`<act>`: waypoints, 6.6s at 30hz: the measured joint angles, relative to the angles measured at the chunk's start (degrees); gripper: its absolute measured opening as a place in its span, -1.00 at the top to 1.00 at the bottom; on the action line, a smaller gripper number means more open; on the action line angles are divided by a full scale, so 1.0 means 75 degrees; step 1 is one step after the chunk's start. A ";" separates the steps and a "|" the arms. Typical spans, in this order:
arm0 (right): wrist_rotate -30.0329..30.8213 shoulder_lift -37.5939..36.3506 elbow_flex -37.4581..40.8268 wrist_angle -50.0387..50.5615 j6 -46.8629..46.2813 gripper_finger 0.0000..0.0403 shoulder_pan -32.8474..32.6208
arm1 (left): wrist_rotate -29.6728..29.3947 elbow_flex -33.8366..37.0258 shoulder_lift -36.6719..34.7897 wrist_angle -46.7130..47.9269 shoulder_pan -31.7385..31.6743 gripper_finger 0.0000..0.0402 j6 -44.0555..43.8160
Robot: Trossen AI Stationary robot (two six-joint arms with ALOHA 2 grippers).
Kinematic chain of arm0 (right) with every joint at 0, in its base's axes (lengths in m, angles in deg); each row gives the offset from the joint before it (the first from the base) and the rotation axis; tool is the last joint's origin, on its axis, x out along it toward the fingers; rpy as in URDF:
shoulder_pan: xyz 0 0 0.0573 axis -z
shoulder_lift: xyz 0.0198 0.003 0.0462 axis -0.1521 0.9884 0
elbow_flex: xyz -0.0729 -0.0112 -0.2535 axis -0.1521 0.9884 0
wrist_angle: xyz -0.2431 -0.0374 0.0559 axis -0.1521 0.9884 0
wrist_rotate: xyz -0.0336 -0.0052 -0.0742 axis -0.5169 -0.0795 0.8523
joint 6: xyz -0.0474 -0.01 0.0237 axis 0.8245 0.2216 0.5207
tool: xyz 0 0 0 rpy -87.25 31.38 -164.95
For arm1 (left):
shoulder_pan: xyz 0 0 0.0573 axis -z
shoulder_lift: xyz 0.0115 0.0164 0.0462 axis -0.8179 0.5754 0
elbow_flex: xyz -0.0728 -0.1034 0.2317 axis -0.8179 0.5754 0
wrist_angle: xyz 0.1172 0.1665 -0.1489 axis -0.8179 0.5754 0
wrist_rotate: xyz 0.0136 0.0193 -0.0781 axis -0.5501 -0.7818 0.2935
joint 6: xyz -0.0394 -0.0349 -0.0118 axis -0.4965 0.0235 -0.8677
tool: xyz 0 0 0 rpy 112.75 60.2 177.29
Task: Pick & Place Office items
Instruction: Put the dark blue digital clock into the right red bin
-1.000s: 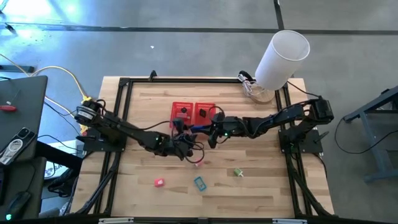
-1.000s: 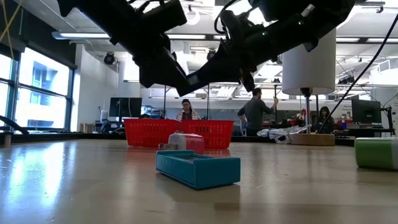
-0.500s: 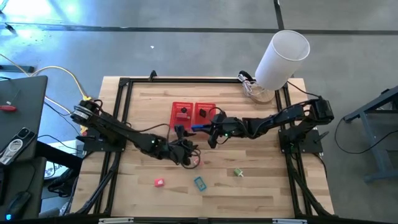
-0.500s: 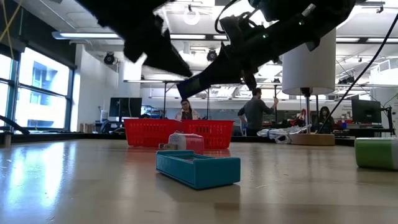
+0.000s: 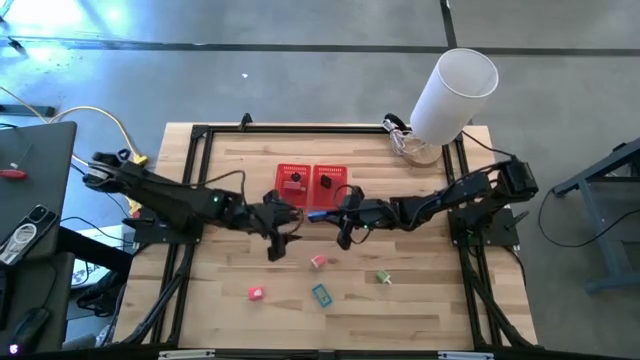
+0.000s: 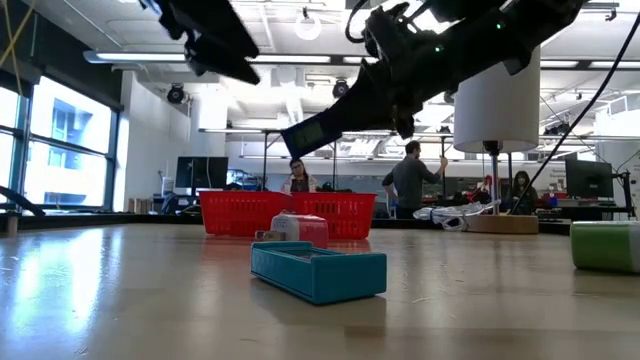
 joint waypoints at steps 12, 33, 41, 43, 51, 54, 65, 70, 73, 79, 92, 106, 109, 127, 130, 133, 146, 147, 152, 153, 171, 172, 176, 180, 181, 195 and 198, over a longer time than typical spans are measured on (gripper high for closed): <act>-0.0003 -0.0070 -0.0012 -0.0318 0.0256 0.76 -0.0438 | 0.2547 0.0006 0.0912 -0.0033 -0.1289 -0.22 0.0059; -0.0104 -0.0064 0.0003 -0.0282 0.0207 0.75 -0.0424 | 0.3953 0.0012 0.1776 -0.1227 -0.1883 -0.22 0.0614; -0.0451 -0.0063 -0.0012 -0.0327 0.0094 0.75 -0.0452 | 0.3681 0.0009 0.1770 -0.1016 -0.1908 -0.22 0.0644; -0.0565 -0.0058 -0.0012 -0.0319 0.0049 0.75 -0.0438 | 0.3555 0.0009 0.1770 -0.0997 -0.1892 -0.22 0.0644; -0.0270 -0.0058 -0.0012 -0.0165 0.0179 0.75 -0.0419 | 0.3624 0.0009 0.1770 -0.1334 -0.1817 -0.22 0.0638; -0.0259 -0.0058 -0.0012 -0.0168 0.0195 0.75 -0.0357 | 0.3634 0.0009 0.1770 -0.1605 -0.1722 -0.22 0.0635; -0.0262 -0.0058 -0.0012 -0.0159 0.0224 0.75 -0.0269 | 0.3208 0.0009 0.1770 -0.1898 -0.1503 -0.22 0.0628; -0.0254 -0.0058 -0.0012 -0.0159 0.0227 0.75 -0.0269 | 0.3204 0.0009 0.1770 -0.1898 -0.1478 -0.22 0.0896; -0.0264 -0.0058 -0.0009 -0.0145 0.0227 0.75 -0.0272 | 0.3198 0.0009 0.1837 -0.1953 -0.1431 -0.20 0.0961; -0.0289 -0.0058 0.0003 -0.0111 0.0224 0.75 -0.0272 | 0.3180 0.0009 0.2137 -0.2121 -0.1389 0.03 0.0977; -0.0287 -0.0061 0.0003 -0.0165 0.0229 0.73 -0.0272 | 0.2946 0.0009 0.2181 -0.2131 -0.1386 0.73 0.0926; -0.0750 -0.0071 -0.0009 -0.0165 0.0790 0.21 -0.0329 | 0.3580 0.0009 0.2179 -0.2076 -0.1374 0.73 -0.0222; -0.0796 -0.0102 -0.0012 -0.0133 0.1334 0.07 -0.0494 | 0.4356 0.0009 0.2178 -0.2088 -0.1380 0.74 -0.0514; 0.0596 -0.0099 -0.0009 -0.1382 0.6574 -0.45 -0.1752 | 0.6666 0.0009 0.2175 -0.2362 -0.1417 0.74 -0.1801; 0.0363 -0.0099 -0.0009 -0.1430 0.6650 -0.43 -0.1718 | 0.6819 0.0009 0.2175 -0.2621 -0.1476 0.74 -0.2060; 0.0221 -0.0102 -0.0009 -0.1457 0.6650 -0.42 -0.1715 | 0.7020 0.0013 0.2175 -0.2827 -0.1533 0.74 -0.2494; -0.0087 -0.0061 -0.0009 -0.1605 0.7005 -0.42 -0.1709 | 0.7251 0.0003 0.2172 -0.3517 -0.1749 0.74 -0.2877; -0.0087 -0.0061 -0.0009 -0.1604 0.7043 -0.42 -0.1709 | 0.7254 0.0003 0.2172 -0.3524 -0.1730 0.74 -0.2877; -0.0474 -0.0058 -0.0009 -0.1647 0.6790 -0.35 -0.1554 | 0.7294 0.0003 0.2175 -0.3547 -0.1698 0.74 -0.2822; -0.0571 -0.0058 -0.0009 -0.1642 0.6678 -0.32 -0.1503 | 0.7297 0.0003 0.2175 -0.3544 -0.1698 0.74 -0.2817; -0.1154 -0.0047 -0.0006 -0.1540 0.6645 0.05 -0.1286 | 0.8011 0.0006 0.2837 -0.4158 -0.1741 0.74 -0.2971; -0.1197 -0.0050 -0.0006 -0.1517 0.6645 0.05 -0.1284 | 0.8031 0.0006 0.2837 -0.4173 -0.1770 0.74 -0.2973; -0.1213 -0.0050 -0.0006 -0.1347 0.6647 0.05 -0.1278 | 0.8246 0.0006 0.2835 -0.4308 -0.1839 0.74 -0.2999; -0.1219 -0.0050 -0.0006 -0.1337 0.6647 0.05 -0.1275 | 0.8278 0.0006 0.2834 -0.4347 -0.1873 0.74 -0.3053; -0.1219 -0.0050 -0.0006 -0.1341 0.6647 0.05 -0.1276 | 0.8279 0.0006 0.2834 -0.4348 -0.1873 0.74 -0.3055; -0.1469 -0.0055 -0.0009 -0.1308 0.6601 0.28 -0.1272 | 0.8239 0.0006 0.2834 -0.4322 -0.1867 0.73 -0.3023; -0.1416 -0.0057 -0.0009 -0.1303 0.6586 0.28 -0.1273 | 0.8241 0.0006 0.2834 -0.4339 -0.1867 0.67 -0.2850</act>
